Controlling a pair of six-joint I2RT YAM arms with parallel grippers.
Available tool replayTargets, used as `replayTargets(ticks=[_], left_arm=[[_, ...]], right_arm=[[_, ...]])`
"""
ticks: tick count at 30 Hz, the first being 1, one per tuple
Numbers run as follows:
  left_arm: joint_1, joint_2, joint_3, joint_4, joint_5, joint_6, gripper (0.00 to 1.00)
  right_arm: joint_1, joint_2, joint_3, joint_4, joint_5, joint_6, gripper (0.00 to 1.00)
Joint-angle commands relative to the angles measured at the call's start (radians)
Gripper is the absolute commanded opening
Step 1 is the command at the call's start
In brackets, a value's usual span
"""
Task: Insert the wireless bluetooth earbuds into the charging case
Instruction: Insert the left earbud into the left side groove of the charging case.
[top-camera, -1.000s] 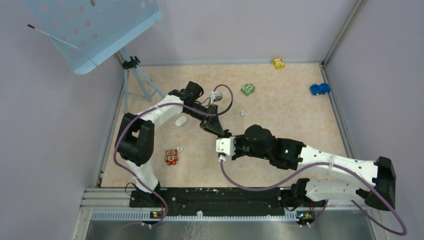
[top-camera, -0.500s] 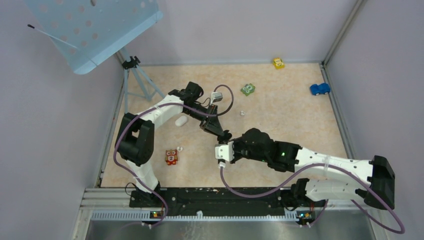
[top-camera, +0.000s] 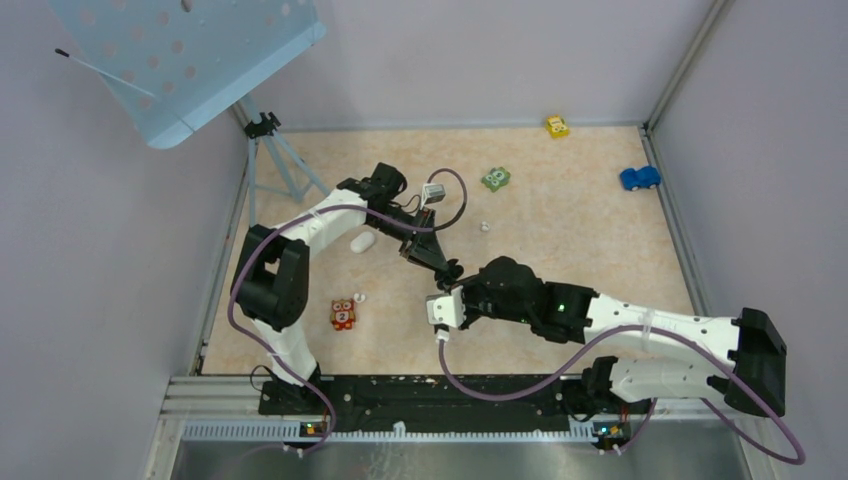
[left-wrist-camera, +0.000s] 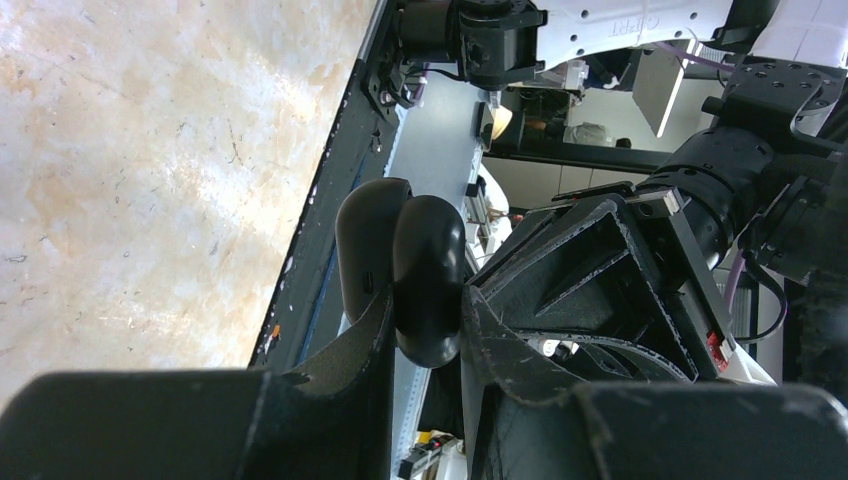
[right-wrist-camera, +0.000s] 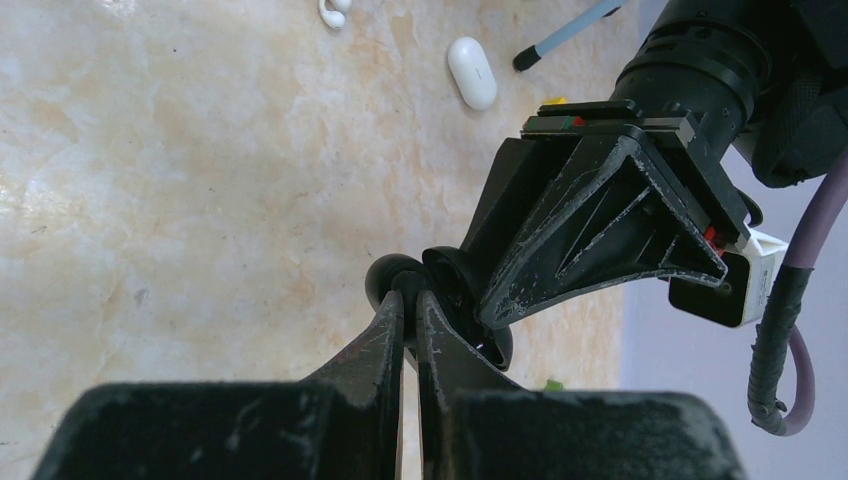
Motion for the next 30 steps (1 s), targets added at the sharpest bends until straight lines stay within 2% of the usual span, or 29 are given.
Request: replayTargets(ticks=[1, 16, 30], left_arm=[[0.001, 0.000, 0.028, -0.011, 0.062, 0.016, 0.00], [-0.009, -0.007, 0.042, -0.052, 0.034, 0.027, 0.00], [-0.029, -0.004, 0.040, -0.062, 0.027, 0.036, 0.00]], right_arm=[[0.017, -0.011, -0.006, 0.032, -0.006, -0.031, 0.00], [0.043, -0.020, -0.016, -0.025, 0.075, -0.155, 0.00], [0.049, -0.036, -0.075, 0.055, 0.096, -0.177, 0.00]])
